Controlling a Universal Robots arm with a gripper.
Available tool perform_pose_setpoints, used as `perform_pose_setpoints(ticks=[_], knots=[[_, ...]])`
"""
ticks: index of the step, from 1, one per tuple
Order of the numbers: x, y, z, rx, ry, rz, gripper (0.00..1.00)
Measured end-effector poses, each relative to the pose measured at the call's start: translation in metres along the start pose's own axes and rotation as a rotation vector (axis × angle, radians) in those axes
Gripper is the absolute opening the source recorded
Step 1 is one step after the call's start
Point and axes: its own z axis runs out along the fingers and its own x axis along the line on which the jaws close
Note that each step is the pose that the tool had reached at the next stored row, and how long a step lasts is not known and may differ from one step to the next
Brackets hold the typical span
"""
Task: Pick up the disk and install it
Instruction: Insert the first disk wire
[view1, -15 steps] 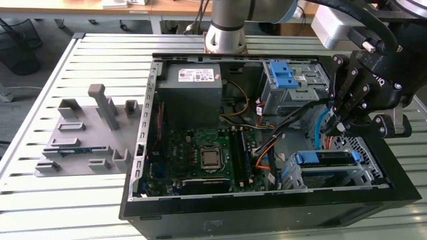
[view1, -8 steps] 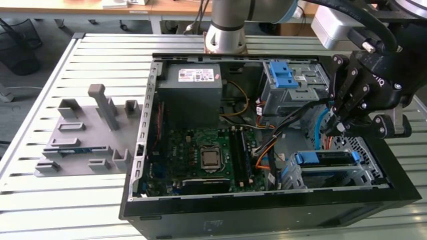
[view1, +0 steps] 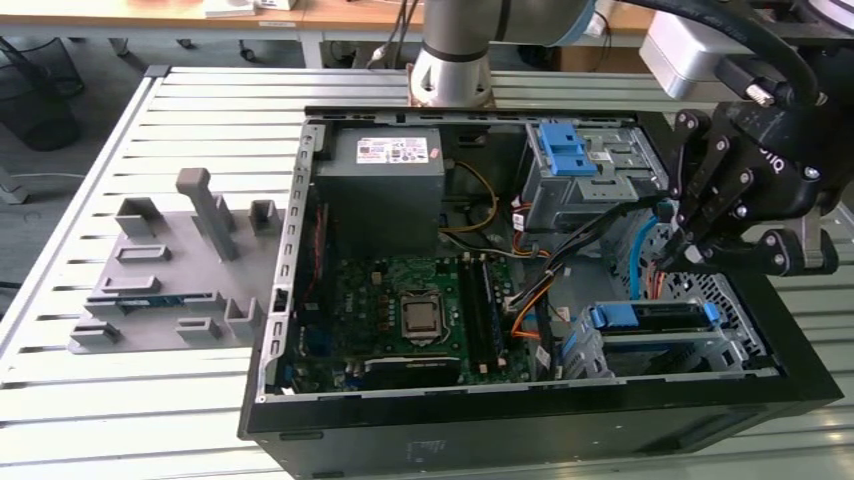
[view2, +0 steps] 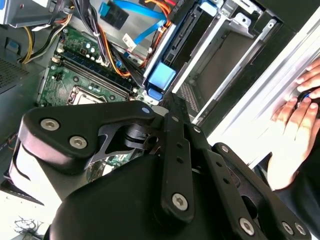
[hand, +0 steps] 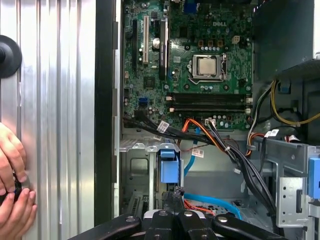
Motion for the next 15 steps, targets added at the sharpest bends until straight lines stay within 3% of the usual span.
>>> perform_pose_setpoints(ticks=[8,15], knots=[[-0.0037,-0.0097,0.0006,0.0,-0.0001,0.0,0.11],[-0.0047,-0.0234,0.0015,0.0,0.0,0.0,0.11]])
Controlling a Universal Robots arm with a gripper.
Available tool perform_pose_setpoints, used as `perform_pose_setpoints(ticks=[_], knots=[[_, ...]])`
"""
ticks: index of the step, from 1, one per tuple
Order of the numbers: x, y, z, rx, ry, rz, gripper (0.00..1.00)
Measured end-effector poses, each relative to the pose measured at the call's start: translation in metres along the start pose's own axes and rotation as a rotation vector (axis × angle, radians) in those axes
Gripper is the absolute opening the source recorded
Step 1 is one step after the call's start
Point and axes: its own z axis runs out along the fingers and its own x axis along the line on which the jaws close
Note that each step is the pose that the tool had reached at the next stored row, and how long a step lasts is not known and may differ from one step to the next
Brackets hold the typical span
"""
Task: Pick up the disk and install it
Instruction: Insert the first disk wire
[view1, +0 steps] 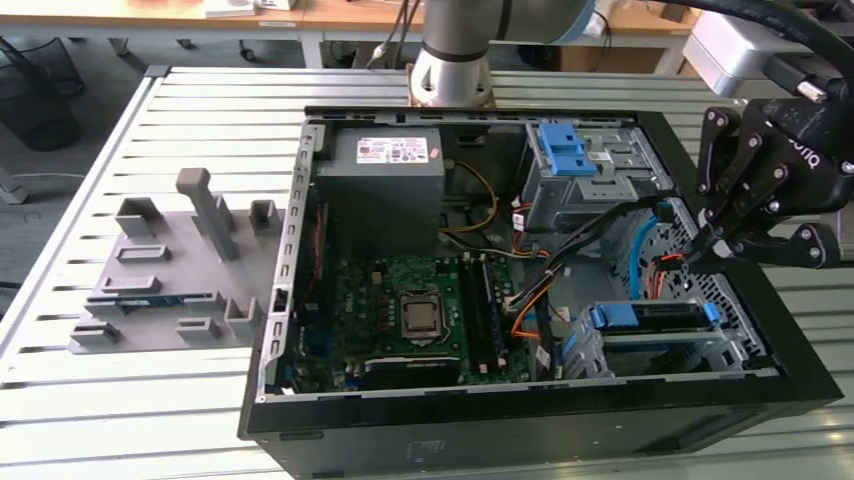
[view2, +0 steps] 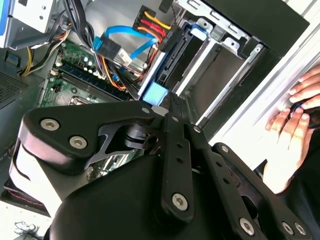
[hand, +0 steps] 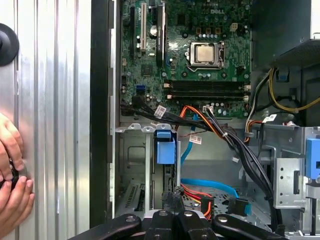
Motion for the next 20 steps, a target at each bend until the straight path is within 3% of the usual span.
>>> perform_pose_setpoints(ticks=[4,14,20], knots=[[-0.0002,-0.0055,0.0005,0.0001,0.0,0.003,0.11],[-0.0006,-0.0073,0.001,0.0001,-0.0001,0.006,0.11],[-0.0027,-0.0105,0.0023,0.0006,0.0002,0.042,0.11]])
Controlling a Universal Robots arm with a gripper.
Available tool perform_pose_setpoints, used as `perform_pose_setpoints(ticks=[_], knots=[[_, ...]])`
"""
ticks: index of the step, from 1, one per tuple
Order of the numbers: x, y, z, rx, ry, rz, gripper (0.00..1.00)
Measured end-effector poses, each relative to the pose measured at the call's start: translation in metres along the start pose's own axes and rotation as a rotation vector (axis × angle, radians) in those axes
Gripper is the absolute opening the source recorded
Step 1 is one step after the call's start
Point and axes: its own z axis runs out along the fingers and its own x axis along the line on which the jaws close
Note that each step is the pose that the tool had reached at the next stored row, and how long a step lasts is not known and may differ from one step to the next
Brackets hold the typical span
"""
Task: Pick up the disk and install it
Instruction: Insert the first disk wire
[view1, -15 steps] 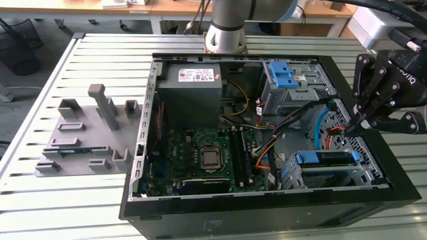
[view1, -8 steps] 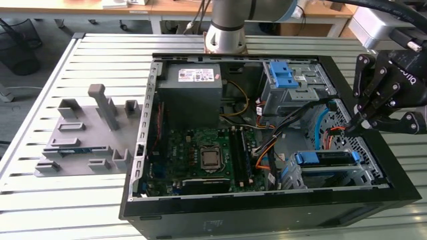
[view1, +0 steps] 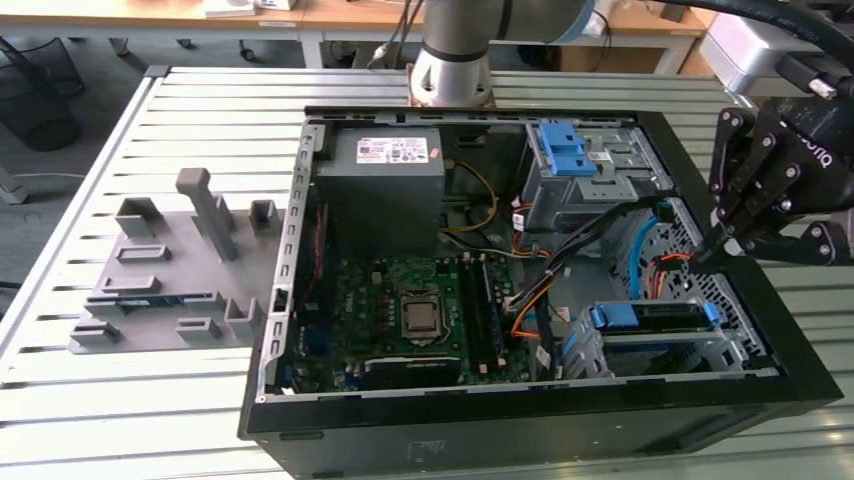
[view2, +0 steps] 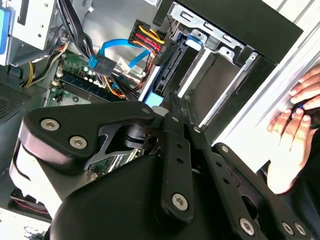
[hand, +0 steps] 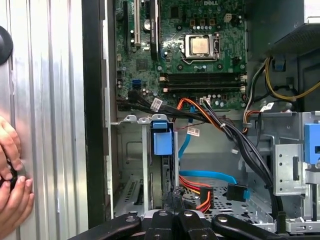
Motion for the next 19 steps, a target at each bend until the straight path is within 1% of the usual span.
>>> perform_pose_setpoints(ticks=[7,12,15,19], knots=[[-0.003,-0.0083,0.0031,0.0,0.0,0.002,0.11],[-0.0054,-0.0119,0.0067,0.0,-0.0004,0.002,0.11],[-0.0055,-0.0132,0.0086,0.0001,0.0001,0.003,0.11],[-0.0055,-0.0133,0.009,0.0,0.0001,0.003,0.11]])
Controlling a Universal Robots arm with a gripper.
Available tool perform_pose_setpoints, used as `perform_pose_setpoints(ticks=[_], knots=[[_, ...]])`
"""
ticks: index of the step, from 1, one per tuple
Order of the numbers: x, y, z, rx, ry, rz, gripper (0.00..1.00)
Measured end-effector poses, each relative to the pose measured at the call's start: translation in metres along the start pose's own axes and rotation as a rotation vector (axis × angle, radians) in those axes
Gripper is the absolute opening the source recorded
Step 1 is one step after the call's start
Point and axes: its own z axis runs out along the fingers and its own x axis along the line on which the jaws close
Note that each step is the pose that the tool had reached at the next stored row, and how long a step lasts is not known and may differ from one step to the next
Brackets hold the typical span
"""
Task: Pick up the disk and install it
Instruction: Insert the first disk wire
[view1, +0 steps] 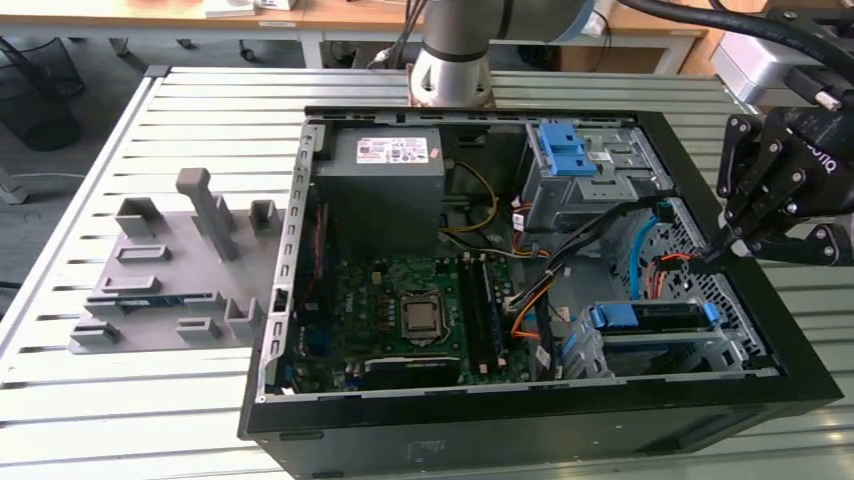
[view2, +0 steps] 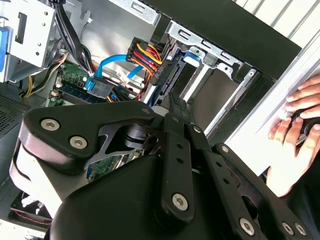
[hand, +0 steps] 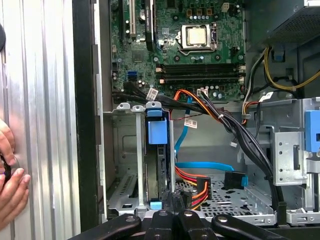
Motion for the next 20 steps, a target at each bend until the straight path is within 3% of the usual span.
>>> perform_pose_setpoints(ticks=[4,9,20], knots=[[-0.0004,0.0,0.0003,0.0,0.0004,0.0,0.11],[-0.0049,0.0003,0.0018,0.0011,0.019,0.0,0.11],[-0.0099,-0.0016,0.0093,0.0009,0.015,0.0,0.11]])
